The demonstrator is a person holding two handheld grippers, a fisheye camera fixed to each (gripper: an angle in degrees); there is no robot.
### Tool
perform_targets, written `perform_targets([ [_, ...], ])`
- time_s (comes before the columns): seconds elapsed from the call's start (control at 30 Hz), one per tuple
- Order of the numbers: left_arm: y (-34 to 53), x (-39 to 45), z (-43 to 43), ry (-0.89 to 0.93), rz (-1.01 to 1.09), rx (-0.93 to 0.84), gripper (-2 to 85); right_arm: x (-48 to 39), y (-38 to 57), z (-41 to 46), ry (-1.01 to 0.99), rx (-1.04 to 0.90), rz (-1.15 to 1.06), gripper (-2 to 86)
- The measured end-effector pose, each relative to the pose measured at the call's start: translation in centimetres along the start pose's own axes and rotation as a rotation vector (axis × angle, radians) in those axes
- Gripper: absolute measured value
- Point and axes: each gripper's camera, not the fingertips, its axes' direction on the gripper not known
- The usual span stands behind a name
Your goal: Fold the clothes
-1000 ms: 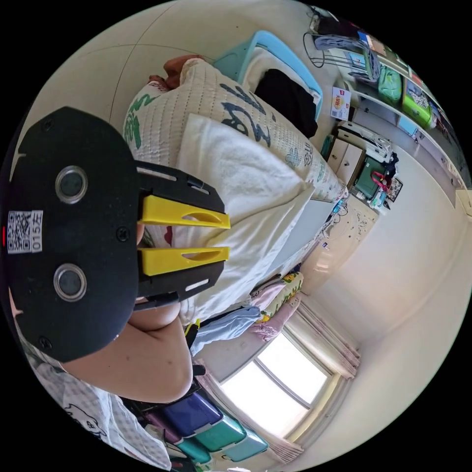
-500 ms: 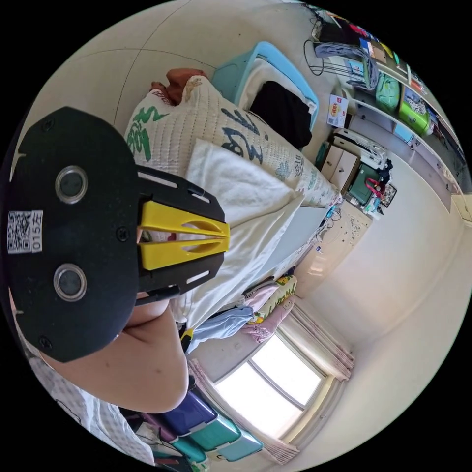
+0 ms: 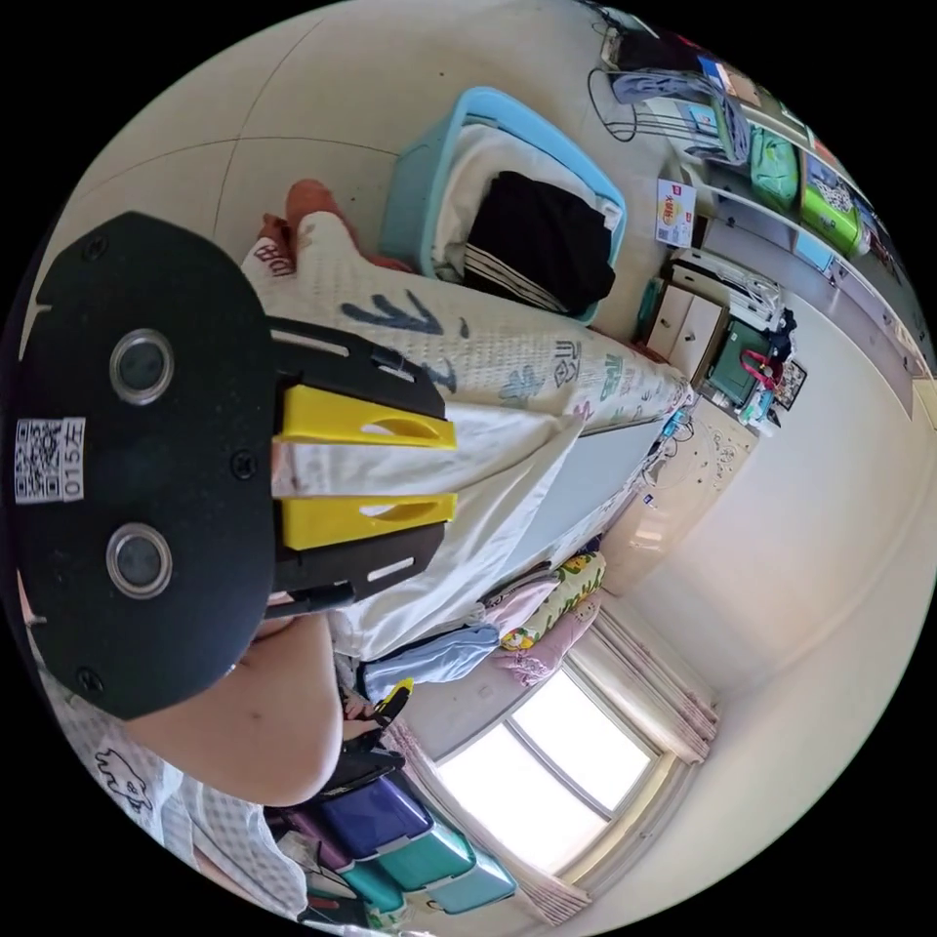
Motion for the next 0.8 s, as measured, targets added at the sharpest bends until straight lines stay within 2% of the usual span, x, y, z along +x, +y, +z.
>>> perform_targets([
  [0.07,-4.2,-0.4,1.8,0.027,-0.026,-0.013,7.9,1.0,-5.3,2.4,-0.090,-0.080,-0.004,9.3],
  [0.13,-7.4,-0.3,3.7,0.040,-0.025,-0.027,8.5,1.7,-9.0,4.2,-0.097,-0.109,0.016,12.4],
  [0.27,-14.5,-0.8,9.4,0.078,-0.034,-0.108,9.4,3.3,-16.3,7.9,0.026,-0.152,0.045,13.4],
  [0.37,-18.5,-2.3,13.4,0.036,-0.099,-0.166,10.2,4.9,-20.2,11.4,0.032,-0.248,0.071,13.1],
  [0.43,-20.4,-2.9,15.1,-0.021,-0.103,-0.176,11.2,5.5,-22.1,13.0,-0.008,-0.297,0.072,11.6],
  [0.5,-22.0,-3.5,16.8,0.002,-0.111,-0.200,11.1,5.7,-23.7,13.7,-0.001,-0.328,0.068,9.5],
  [0.6,-24.3,-4.3,18.9,0.028,-0.103,-0.247,8.0,4.8,-26.1,13.0,0.105,-0.320,0.010,2.9],
  [0.63,-25.1,-4.7,19.2,0.017,-0.098,-0.264,4.4,4.3,-27.3,12.3,0.147,-0.310,-0.016,1.6],
  [0.8,-28.9,-6.1,17.9,0.059,-0.081,-0.213,0.4,2.9,-32.7,9.2,0.260,-0.234,-0.068,0.0],
])
